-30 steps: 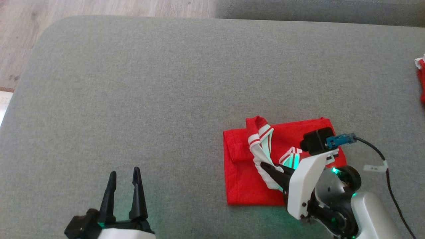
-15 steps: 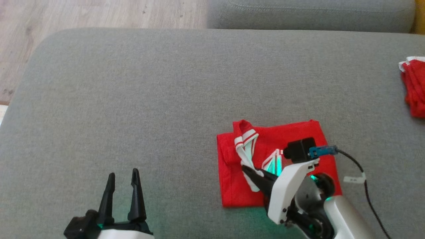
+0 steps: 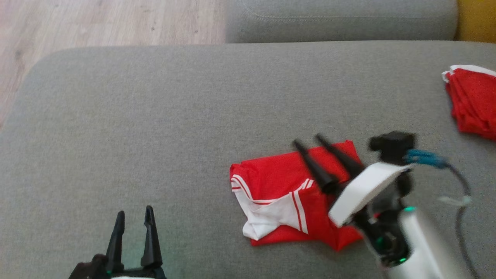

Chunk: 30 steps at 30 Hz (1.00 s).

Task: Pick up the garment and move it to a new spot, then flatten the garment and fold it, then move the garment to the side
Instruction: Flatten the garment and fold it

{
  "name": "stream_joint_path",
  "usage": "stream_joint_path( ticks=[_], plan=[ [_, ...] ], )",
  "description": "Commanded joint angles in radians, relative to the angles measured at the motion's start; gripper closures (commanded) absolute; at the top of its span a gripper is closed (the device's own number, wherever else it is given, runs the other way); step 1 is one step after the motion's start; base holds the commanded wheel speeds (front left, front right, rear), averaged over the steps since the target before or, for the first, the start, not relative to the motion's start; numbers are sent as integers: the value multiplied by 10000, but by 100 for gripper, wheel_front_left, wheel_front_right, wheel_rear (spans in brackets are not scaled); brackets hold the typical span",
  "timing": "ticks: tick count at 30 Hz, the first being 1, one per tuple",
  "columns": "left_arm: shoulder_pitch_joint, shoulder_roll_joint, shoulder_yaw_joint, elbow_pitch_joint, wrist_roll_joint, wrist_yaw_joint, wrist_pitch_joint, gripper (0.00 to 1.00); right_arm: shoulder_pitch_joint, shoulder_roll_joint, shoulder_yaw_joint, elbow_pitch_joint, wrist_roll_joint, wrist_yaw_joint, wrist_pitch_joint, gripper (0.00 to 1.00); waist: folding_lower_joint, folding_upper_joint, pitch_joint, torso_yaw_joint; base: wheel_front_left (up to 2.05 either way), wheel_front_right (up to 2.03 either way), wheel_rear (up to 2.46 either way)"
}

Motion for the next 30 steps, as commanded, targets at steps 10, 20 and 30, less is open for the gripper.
stream_joint_path(
  ticks=[10, 20, 30],
  plan=[
    [122, -18, 437, -276, 202, -121, -95, 0, 1006, -488, -2305, -774, -3157, 71, -1151, 0, 0, 0, -759, -325, 0, 0, 0],
    [83, -18, 394, -269, 451, -208, -95, 0, 1648, -997, -2131, 790, -3584, 71, -2241, 72, 0, 0, -833, -292, 0, 0, 0],
    [-275, -18, 141, -227, 638, -289, -95, 0, 434, -1292, -344, 2920, -2712, 71, -2496, 100, 0, 0, -270, 189, 0, 0, 0]
  ],
)
